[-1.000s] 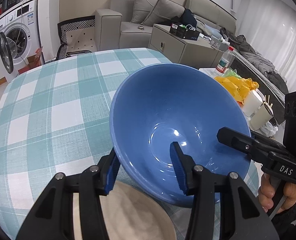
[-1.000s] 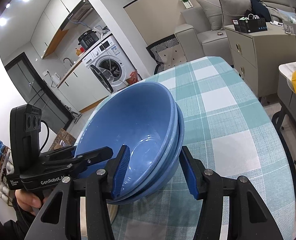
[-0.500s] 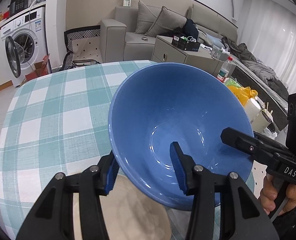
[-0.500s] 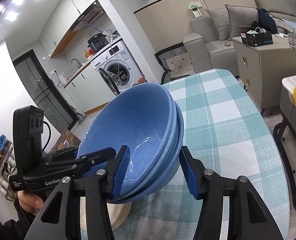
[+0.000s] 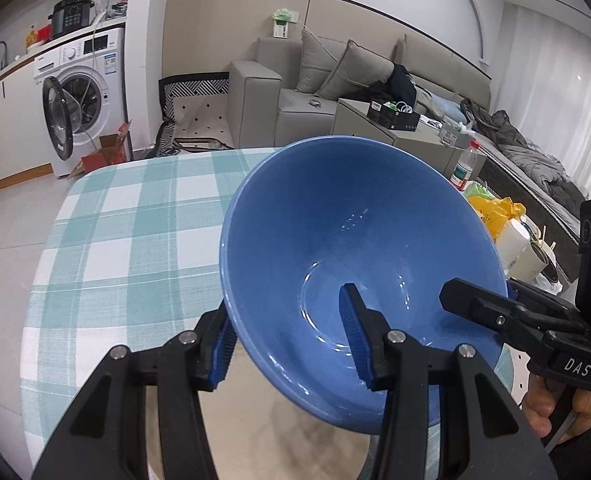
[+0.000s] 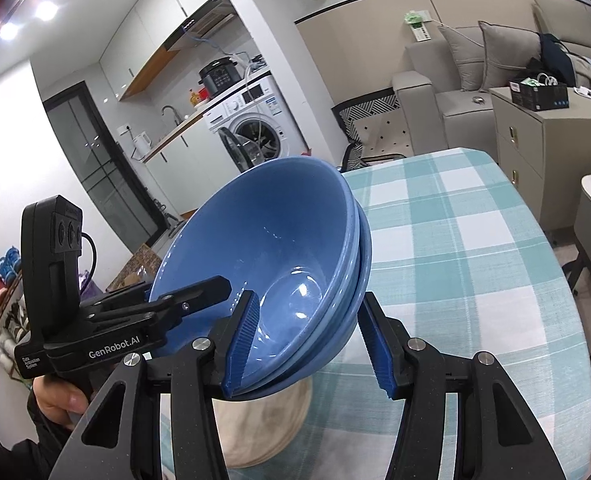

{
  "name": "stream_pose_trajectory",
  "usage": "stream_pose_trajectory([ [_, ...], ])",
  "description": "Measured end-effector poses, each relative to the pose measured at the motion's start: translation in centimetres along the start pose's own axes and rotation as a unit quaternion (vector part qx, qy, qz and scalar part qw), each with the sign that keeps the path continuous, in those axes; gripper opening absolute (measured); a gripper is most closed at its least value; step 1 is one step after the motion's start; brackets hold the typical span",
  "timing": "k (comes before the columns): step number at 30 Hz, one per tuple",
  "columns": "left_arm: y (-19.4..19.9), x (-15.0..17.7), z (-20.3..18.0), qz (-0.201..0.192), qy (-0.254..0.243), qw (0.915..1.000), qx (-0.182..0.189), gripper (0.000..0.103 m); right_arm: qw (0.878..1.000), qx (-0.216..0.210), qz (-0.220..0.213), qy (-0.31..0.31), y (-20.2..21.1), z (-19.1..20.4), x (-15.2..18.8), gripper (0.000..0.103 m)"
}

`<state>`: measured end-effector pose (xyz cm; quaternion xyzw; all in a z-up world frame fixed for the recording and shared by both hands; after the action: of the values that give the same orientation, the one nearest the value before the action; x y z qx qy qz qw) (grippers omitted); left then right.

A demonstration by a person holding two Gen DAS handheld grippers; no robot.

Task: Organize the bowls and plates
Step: 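Lift the blue bowl stack with both grippers and carry it over the cream plates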

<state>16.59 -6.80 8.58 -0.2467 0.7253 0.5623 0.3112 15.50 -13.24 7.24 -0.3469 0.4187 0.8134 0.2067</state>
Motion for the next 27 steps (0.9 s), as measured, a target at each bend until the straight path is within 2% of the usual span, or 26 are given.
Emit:
stream_pose_trajectory([
  [13,3.7,2.1,3.1,-0.019,0.022,0.9989,-0.037,0.048,0.999,-0.035,0.018,0.022,-0.9,4.7,0.9,0.053],
  [27,3.8,4.6,5.0,-0.009,0.030,0.9959,-0.085,0.048,0.996,-0.052,0.070,0.036,-4.5,6.3,3.9,0.053],
])
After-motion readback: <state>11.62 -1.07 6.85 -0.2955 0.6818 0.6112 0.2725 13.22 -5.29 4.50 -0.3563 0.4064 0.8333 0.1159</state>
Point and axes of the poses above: each gripper's, at about its wrist camera, not at the fingertips, and y roughly against the way its jaws point, z to its left, x to its underside, the point moved 3 cm from there along -y, roughly the way its jaws point
